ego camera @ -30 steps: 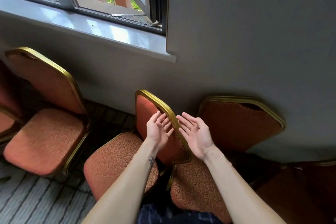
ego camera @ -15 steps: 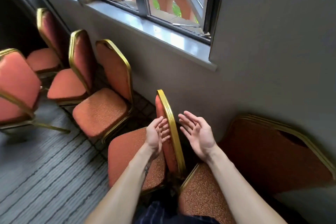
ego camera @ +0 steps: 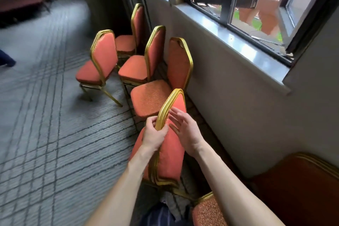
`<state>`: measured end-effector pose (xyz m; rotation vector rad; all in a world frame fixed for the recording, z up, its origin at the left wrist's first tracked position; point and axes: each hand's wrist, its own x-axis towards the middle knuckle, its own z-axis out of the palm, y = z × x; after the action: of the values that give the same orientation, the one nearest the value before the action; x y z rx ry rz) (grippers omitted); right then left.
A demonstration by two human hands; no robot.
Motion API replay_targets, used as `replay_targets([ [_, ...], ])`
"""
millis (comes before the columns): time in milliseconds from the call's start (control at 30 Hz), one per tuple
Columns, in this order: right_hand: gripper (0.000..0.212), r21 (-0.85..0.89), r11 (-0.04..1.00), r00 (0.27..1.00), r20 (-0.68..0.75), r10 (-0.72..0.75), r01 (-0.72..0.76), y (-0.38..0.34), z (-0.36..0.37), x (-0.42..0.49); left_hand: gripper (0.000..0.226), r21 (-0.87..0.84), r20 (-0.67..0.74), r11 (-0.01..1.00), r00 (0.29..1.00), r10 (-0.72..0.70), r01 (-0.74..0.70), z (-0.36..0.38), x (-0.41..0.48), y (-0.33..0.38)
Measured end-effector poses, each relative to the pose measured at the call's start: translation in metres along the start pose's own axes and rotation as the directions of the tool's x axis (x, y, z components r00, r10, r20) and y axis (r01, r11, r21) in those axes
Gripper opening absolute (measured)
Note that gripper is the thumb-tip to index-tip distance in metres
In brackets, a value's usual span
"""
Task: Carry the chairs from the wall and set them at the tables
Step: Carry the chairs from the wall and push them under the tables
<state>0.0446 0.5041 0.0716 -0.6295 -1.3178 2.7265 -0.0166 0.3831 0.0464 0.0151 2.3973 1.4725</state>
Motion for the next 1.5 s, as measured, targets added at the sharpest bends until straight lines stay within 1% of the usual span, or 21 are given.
replay_targets([
  [133,0.039,-0.123,0.992,0.997,0.073,0.012,-0.003,0.012,0.035,0.015,0.038,0.059,-0.201,0.997,0.978,0.060,-0.049,-0.020,0.008,-0.011],
  [233,0.041,-0.222,0.975,0.993,0.113,0.026,0.000,0.020,0.061,0.026,0.034,0.113,-0.334,0.992,0.937,0.099,-0.064,-0.048,0.015,-0.021],
  [300,0.048,-0.285,0.958,0.991,0.136,0.011,0.028,0.021,0.074,0.033,0.031,0.154,-0.396,0.987,0.911,0.110,-0.052,-0.064,0.014,-0.024],
  [367,0.049,-0.343,0.938,0.984,0.179,0.009,0.054,0.026,0.099,0.042,0.026,0.188,-0.451,0.982,0.885,0.114,-0.031,-0.091,0.015,-0.031],
  [467,0.042,-0.437,0.893,0.965,0.261,0.015,0.105,0.037,0.142,0.051,0.018,0.284,-0.495,0.959,0.853,0.166,-0.022,-0.138,0.016,-0.048],
  [533,0.038,-0.534,0.828,0.943,0.331,0.018,0.171,0.048,0.172,0.057,0.018,0.349,-0.504,0.936,0.836,0.219,-0.035,-0.171,0.019,-0.063],
  [567,0.039,-0.611,0.757,0.933,0.360,0.008,0.229,0.054,0.183,0.060,0.019,0.360,-0.506,0.932,0.831,0.230,-0.039,-0.184,0.021,-0.069],
  [600,0.041,-0.702,0.642,0.919,0.394,-0.008,0.307,0.065,0.200,0.065,0.019,0.356,-0.518,0.934,0.824,0.229,-0.036,-0.202,0.022,-0.077],
  [633,0.044,-0.779,0.491,0.900,0.434,-0.028,0.391,0.073,0.211,0.071,0.018,0.349,-0.522,0.936,0.819,0.237,-0.049,-0.215,0.023,-0.083],
  [667,0.048,-0.811,0.336,0.866,0.498,-0.033,0.479,0.084,0.225,0.077,0.018,0.341,-0.535,0.938,0.809,0.242,-0.055,-0.229,0.023,-0.089],
  [733,0.054,-0.774,0.105,0.777,0.629,0.016,0.624,0.104,0.252,0.091,0.023,0.342,-0.557,0.937,0.787,0.265,-0.073,-0.254,0.025,-0.102],
  [800,0.058,-0.703,-0.065,0.706,0.703,0.090,0.708,0.122,0.272,0.106,0.033,0.347,-0.563,0.935,0.780,0.272,-0.076,-0.271,0.025,-0.110],
  [867,0.059,-0.640,-0.146,0.656,0.746,0.116,0.754,0.137,0.292,0.120,0.033,0.332,-0.576,0.942,0.779,0.248,-0.054,-0.288,0.028,-0.121],
  [1000,0.049,-0.528,-0.286,0.571,0.816,0.090,0.800,0.167,0.328,0.147,0.025,0.301,-0.620,0.954,0.757,0.206,-0.013,-0.323,0.038,-0.142],
  [1067,0.041,-0.502,-0.347,0.548,0.835,0.043,0.792,0.186,0.347,0.158,0.021,0.298,-0.638,0.954,0.747,0.188,0.014,-0.338,0.040,-0.152],
  [1133,0.025,-0.476,-0.406,0.524,0.851,0.009,0.780,0.206,0.364,0.164,0.019,0.262,-0.655,0.963,0.743,0.135,0.057,-0.350,0.041,-0.160],
  [1167,0.019,-0.461,-0.429,0.512,0.859,0.006,0.777,0.213,0.373,0.167,0.020,0.229,-0.668,0.970,0.738,0.095,0.082,-0.355,0.042,-0.164],
  [1233,0.016,-0.434,-0.430,0.494,0.869,0.033,0.792,0.231,0.390,0.170,0.023,0.149,-0.702,0.981,0.712,0.018,0.123,-0.370,0.040,-0.172],
  [1333,0.014,-0.391,-0.369,0.450,0.889,0.087,0.843,0.249,0.412,0.171,0.024,0.030,-0.740,0.990,0.669,-0.072,0.139,-0.385,0.033,-0.187],
  [1400,0.011,-0.389,-0.317,0.440,0.892,0.107,0.865,0.258,0.427,0.168,0.024,-0.048,-0.747,0.990,0.653,-0.121,0.129,-0.397,0.030,-0.196],
  [1500,0.006,-0.385,-0.269,0.423,0.900,0.101,0.883,0.266,0.446,0.165,0.022,-0.058,-0.750,0.990,0.649,-0.128,0.128,-0.415,0.027,-0.203],
])
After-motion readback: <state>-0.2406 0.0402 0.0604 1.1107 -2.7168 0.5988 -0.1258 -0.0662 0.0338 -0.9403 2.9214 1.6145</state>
